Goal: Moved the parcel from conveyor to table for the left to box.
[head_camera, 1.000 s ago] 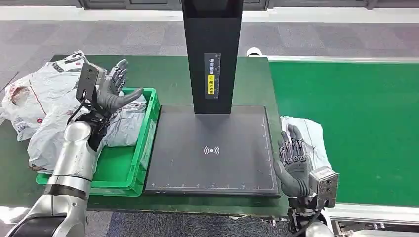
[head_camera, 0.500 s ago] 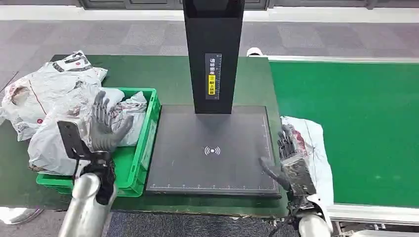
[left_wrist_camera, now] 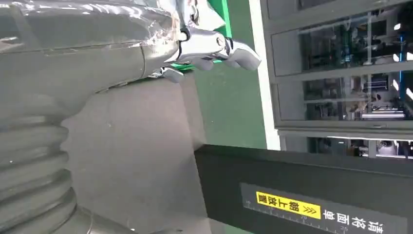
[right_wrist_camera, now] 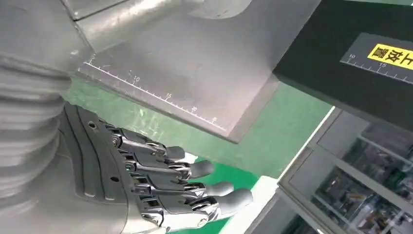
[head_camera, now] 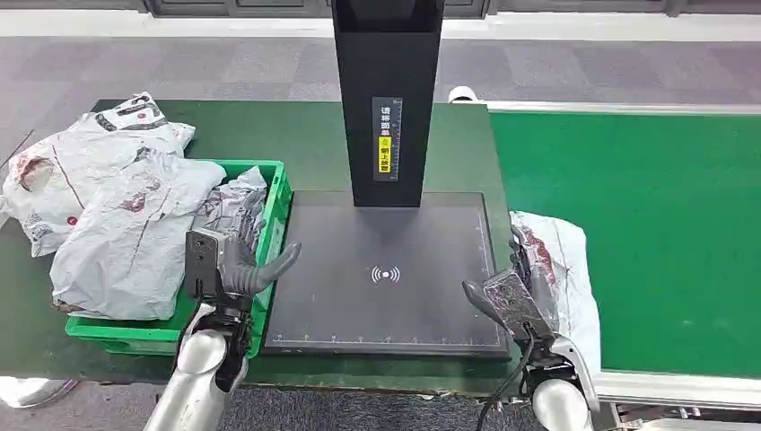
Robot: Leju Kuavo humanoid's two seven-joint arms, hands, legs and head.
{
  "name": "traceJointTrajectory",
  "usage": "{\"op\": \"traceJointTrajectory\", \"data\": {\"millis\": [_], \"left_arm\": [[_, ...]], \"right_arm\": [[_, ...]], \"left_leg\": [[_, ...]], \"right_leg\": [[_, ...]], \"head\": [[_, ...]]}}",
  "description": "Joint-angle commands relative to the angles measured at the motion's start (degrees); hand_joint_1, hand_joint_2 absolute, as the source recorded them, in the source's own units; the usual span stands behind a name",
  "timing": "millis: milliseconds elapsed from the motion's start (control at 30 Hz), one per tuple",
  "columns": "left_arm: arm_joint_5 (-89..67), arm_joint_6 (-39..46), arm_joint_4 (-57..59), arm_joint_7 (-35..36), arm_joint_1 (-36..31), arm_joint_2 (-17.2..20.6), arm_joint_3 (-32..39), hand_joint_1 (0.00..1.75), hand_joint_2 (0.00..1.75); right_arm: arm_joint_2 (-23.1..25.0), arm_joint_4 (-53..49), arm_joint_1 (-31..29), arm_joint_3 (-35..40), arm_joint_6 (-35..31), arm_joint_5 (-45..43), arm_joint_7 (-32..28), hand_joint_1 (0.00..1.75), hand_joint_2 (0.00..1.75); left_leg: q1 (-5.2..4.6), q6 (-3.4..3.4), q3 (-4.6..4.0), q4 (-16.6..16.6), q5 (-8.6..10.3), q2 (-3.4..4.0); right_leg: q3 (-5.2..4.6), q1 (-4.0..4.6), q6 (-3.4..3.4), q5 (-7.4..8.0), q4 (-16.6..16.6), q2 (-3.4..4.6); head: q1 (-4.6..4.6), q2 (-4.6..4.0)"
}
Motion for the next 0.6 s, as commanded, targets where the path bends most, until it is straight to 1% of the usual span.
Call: {"op": "traceJointTrajectory", "data": {"millis": [33, 100, 133, 200, 233, 267, 333, 367, 400, 467, 533, 567, 600], "left_arm": [[-0.1, -0.95, 4.8, 0.93, -2.86, 0.53, -2.66, 0.0, 1.75], [2.19, -1.4, 5.16, 2.06, -2.67, -0.47, -2.1, 0.0, 1.75], [2.09, -1.08, 5.05, 2.44, -2.52, -0.63, -2.23, 0.0, 1.75], [3.21, -0.64, 4.23, 3.81, -1.54, -0.21, -2.35, 0.0, 1.75], [3.69, -0.41, 3.59, 3.97, -0.89, 0.18, -2.4, 0.0, 1.75], [4.74, -0.43, 3.27, 4.13, -0.46, 0.18, -2.02, 0.0, 1.75], [6.74, -0.97, 2.96, 4.25, -0.1, 0.01, -1.48, 0.0, 1.75], [5.86, -1.08, 3.07, 4.13, -0.33, 0.43, -2.22, 0.0, 1.75], [6.06, -1.03, 4.16, 4.27, -1.01, 0.03, -1.8, 0.0, 1.75], [6.83, -1.59, 6.76, 4.96, -2.17, -0.6, -1.7, 0.0, 1.75], [6.76, -1.85, 9.33, 4.58, -3.06, -1.16, -2.34, 0.0, 1.75], [5.66, -0.72, 8.76, 2.03, -2.0, -1.37, -2.4, 0.0, 1.75], [5.53, -0.55, 7.86, 1.61, -1.09, -1.31, -2.47, 0.0, 1.75]], "right_arm": [[-3.33, 4.93, -3.25, -0.12, -0.78, 5.07, 2.45, 0.0, 1.75], [-5.54, 9.76, -7.07, 3.06, -1.91, 16.57, 10.06, 0.0, 1.75], [-5.44, 12.73, -9.24, 3.91, -2.4, 20.18, 12.43, 0.0, 1.75], [-5.87, 21.18, -14.99, 5.69, -2.38, 31.38, 20.21, 0.0, 1.75], [-5.66, 24.91, -17.43, 5.87, -2.27, 34.56, 21.94, 0.0, 1.75], [-5.75, 28.5, -19.81, 6.23, -1.79, 37.25, 23.06, 0.0, 1.75], [-6.04, 36.26, -24.79, 6.39, -0.69, 41.84, 25.35, 0.0, 1.75], [-6.3, 39.12, -26.42, 6.43, 0.79, 43.31, 26.11, 0.0, 1.75], [-6.4, 43.03, -28.47, 6.15, 1.26, 44.65, 25.88, 0.0, 1.75], [-7.97, 47.71, -29.65, 6.6, 4.47, 48.32, 28.53, 0.0, 1.75], [-10.62, 51.06, -29.81, 6.99, 5.24, 49.44, 27.58, 0.0, 1.75], [-12.67, 52.29, -29.09, 7.16, 5.75, 49.97, 27.24, 0.0, 1.75], [-13.6, 52.84, -28.62, 6.98, 5.05, 50.02, 26.32, 0.0, 1.75]], "left_leg": [[0.05, 0.01, 0.24, -0.13, 0.01, -0.11], [0.01, 0.01, 0.12, -0.06, 0.01, -0.07], [0.02, 0.02, 0.2, -0.09, 0.01, -0.02], [0.02, 0.01, 0.12, -0.05, -0.01, 0.17], [0.03, 0.02, 0.19, -0.08, 0.0, 0.25], [0.02, 0.02, 0.29, -0.15, 0.01, 0.37], [0.04, 0.02, 0.17, -0.06, 0.0, 0.34], [0.02, 0.02, 0.24, -0.13, 0.04, 0.37], [0.03, 0.02, 0.29, -0.16, 0.06, 0.41], [0.05, -0.01, 0.24, -0.11, 0.11, 0.18], [0.05, 0.0, 0.24, -0.12, 0.19, -0.1], [0.04, 0.02, 0.33, -0.22, 0.22, -0.24], [0.04, 0.02, 0.36, -0.22, 0.21, -0.33]], "right_leg": [[0.31, 0.06, -0.02, 0.0, -0.19, -0.11], [0.16, 0.01, 0.0, 0.0, -0.09, -0.07], [0.24, 0.02, -0.01, 0.02, -0.14, -0.03], [0.13, 0.01, 0.0, 0.07, -0.1, 0.17], [0.18, 0.02, -0.01, 0.11, -0.16, 0.25], [0.25, 0.02, -0.01, 0.18, -0.23, 0.37], [0.16, 0.03, 0.02, 0.19, -0.15, 0.34], [0.2, 0.01, 0.01, 0.23, -0.2, 0.38], [0.26, 0.03, 0.0, 0.26, -0.24, 0.43], [0.26, 0.04, 0.02, 0.23, -0.19, 0.19], [0.35, 0.06, 0.03, 0.17, -0.21, -0.08], [0.49, 0.04, 0.03, 0.16, -0.31, -0.22], [0.54, 0.04, 0.04, 0.14, -0.31, -0.3]], "head": [[0.0, 0.0], [0.0, 0.0], [0.0, 0.0], [0.0, 0.0], [0.0, 0.0], [0.0, 0.0], [0.0, 0.0], [0.0, 0.0], [0.0, 0.0], [-0.02, 0.0], [-0.02, 0.0], [-0.02, 0.0], [-0.02, 0.0]]}}
